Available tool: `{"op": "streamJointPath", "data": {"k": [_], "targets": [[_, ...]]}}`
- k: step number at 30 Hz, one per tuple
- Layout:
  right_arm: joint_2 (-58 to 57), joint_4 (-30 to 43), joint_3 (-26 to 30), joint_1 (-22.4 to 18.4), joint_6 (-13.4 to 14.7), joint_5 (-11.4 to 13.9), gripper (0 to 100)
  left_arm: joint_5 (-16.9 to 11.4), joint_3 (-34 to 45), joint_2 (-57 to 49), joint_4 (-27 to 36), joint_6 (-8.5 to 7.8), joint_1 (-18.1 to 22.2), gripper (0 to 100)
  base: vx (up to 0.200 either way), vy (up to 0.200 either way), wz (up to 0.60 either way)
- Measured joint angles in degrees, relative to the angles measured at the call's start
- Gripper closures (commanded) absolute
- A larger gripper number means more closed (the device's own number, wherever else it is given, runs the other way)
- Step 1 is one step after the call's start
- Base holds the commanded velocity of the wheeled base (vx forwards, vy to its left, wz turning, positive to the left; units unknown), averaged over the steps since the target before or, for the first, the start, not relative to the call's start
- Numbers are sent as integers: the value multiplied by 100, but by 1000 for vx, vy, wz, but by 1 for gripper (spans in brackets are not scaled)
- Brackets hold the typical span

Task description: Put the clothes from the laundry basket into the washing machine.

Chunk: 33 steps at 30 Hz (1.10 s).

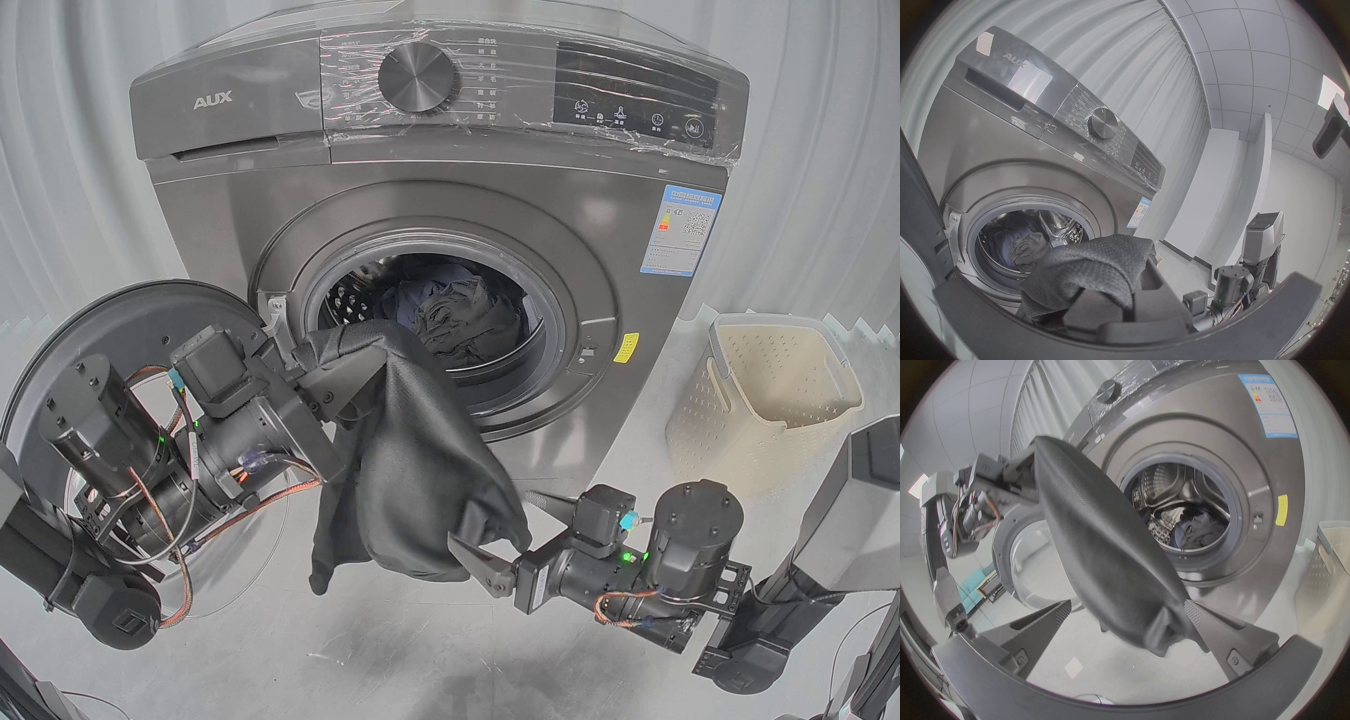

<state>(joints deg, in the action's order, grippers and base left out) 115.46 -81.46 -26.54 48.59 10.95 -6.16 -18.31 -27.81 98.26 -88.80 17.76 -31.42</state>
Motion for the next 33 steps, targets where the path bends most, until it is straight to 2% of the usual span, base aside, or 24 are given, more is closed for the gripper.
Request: {"op": "streamJointPath", "data": {"k": [8, 13, 17, 20, 26, 33], "targets": [[128, 9, 433, 185, 0, 15, 0, 349, -188, 11, -5, -17, -4, 100, 0, 0, 0], [205, 2, 483, 229, -2, 9, 0, 452, -258, 37, -5, -26, -9, 100, 0, 0, 0], [238, -7, 450, 262, -2, 4, 0, 661, -356, 106, -2, -33, -4, 100, 0, 0, 0], [255, -24, 380, 284, -4, 2, 0, 816, -455, 194, -5, -41, 2, 100, 0, 0, 0], [307, -76, 83, 367, -4, 0, 0, 914, -571, 351, -2, -46, 2, 100, 0, 0, 0], [485, -90, -560, 408, 2, -38, 0, 1079, -675, 469, -5, -48, 0, 100, 0, 0, 0]]}}
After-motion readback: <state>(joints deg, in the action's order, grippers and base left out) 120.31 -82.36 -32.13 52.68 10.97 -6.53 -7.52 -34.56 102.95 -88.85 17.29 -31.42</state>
